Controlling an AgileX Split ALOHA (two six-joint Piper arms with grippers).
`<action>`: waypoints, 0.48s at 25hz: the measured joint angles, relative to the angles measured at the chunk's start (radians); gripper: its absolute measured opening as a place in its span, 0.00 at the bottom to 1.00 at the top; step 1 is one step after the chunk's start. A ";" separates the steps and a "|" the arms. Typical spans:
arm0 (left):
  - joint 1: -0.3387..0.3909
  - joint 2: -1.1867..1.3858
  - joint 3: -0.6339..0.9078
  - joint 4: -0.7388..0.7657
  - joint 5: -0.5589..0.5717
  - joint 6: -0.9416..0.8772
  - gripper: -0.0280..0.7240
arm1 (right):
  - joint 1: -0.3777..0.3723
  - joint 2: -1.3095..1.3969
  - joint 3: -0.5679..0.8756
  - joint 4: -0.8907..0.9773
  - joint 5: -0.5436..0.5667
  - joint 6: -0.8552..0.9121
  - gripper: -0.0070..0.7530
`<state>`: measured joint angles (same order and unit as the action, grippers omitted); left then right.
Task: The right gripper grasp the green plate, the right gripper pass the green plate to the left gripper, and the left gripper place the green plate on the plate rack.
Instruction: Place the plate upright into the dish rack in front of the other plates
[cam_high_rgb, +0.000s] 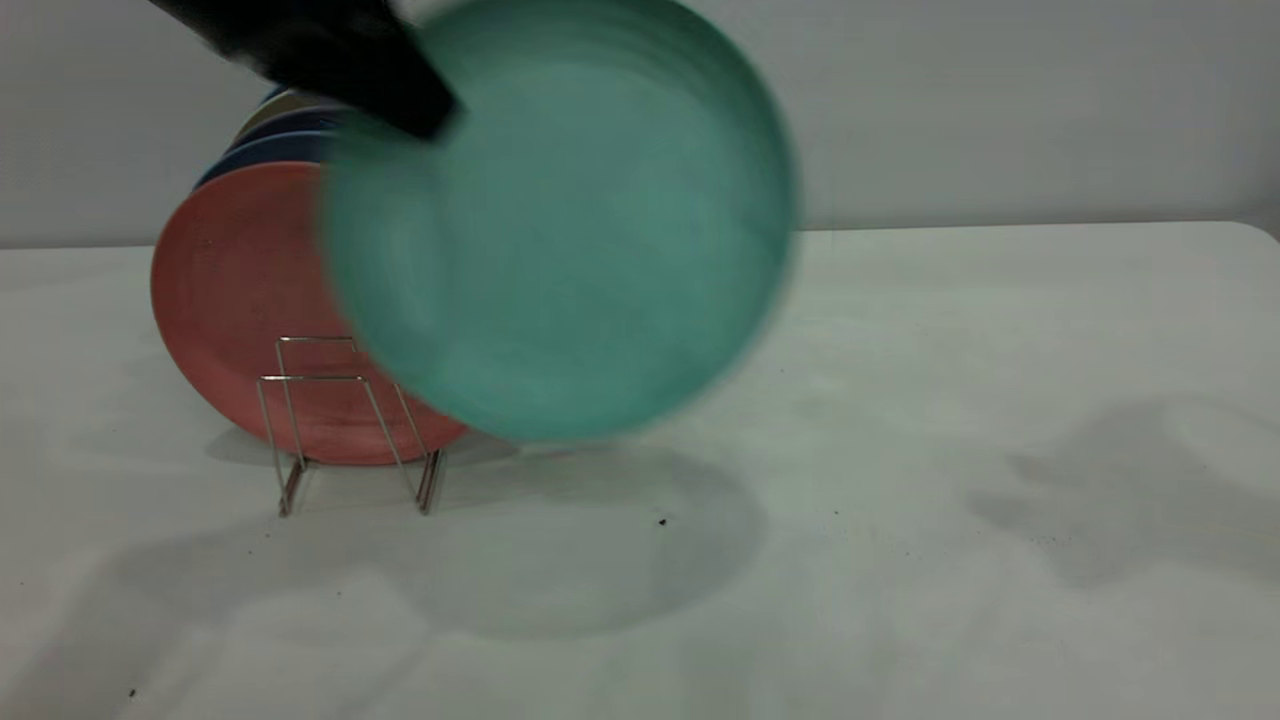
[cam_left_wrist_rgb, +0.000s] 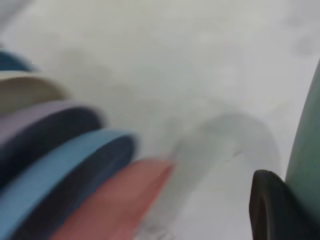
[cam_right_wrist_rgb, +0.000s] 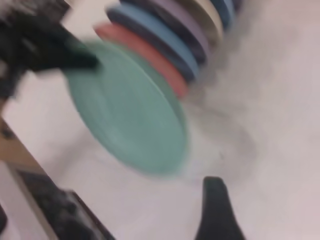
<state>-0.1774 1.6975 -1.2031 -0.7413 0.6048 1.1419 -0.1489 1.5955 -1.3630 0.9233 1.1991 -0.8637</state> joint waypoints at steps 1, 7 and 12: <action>0.023 -0.029 0.000 0.036 0.013 0.021 0.11 | 0.000 -0.037 0.006 -0.031 0.002 0.030 0.67; 0.119 -0.134 0.000 0.161 0.044 0.281 0.11 | 0.000 -0.261 0.171 -0.133 0.012 0.105 0.64; 0.155 -0.139 0.000 0.182 0.032 0.604 0.11 | 0.000 -0.470 0.421 -0.177 0.013 0.115 0.64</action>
<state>-0.0221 1.5584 -1.2031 -0.5598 0.6364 1.7461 -0.1489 1.1254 -0.9416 0.7463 1.2121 -0.7488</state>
